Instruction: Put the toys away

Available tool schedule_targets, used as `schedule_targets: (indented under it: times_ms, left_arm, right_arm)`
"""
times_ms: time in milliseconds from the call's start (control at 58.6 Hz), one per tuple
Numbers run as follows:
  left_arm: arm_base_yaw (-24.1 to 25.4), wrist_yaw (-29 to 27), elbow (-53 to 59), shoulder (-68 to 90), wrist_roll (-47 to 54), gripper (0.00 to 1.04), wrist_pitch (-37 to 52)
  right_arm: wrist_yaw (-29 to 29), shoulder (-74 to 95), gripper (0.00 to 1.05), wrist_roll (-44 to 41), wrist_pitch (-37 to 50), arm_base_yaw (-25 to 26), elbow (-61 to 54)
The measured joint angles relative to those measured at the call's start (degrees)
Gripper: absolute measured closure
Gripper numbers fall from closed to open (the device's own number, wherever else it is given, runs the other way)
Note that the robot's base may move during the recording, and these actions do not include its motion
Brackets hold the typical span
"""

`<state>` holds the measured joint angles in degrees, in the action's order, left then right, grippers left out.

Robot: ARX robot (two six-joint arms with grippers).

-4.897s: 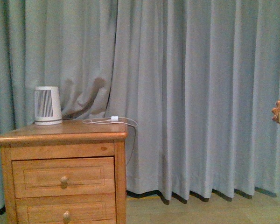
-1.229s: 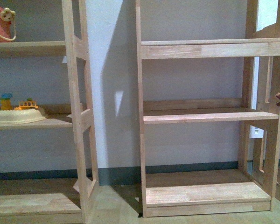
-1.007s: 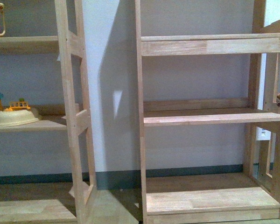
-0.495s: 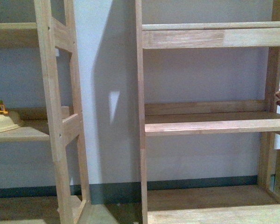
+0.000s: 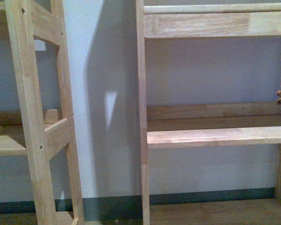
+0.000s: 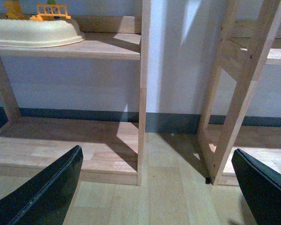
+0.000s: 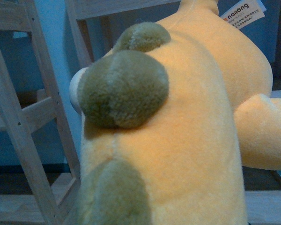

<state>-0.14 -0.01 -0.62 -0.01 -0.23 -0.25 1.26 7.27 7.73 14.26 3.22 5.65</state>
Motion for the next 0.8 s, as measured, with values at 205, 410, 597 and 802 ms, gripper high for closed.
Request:
schedule_targets:
  times_ms: [205, 410, 597, 802]
  left_arm:
    - [0.00, -0.02, 0.00, 0.00, 0.00, 0.06, -0.02]
    - [0.00, -0.02, 0.00, 0.00, 0.00, 0.06, 0.00]
    - [0.00, -0.02, 0.00, 0.00, 0.00, 0.06, 0.00]
    - [0.00, 0.00, 0.00, 0.02, 0.00, 0.06, -0.02]
  right_arm:
    - [0.07, 0.02, 0.87, 0.00, 0.00, 0.00, -0.02]
    - [0.09, 0.02, 0.87, 0.00, 0.00, 0.00, -0.02]
    - [0.02, 0.02, 0.87, 0.00, 0.00, 0.00, -0.02]
    - [0.04, 0.07, 0.87, 0.00, 0.00, 0.00, -0.02]
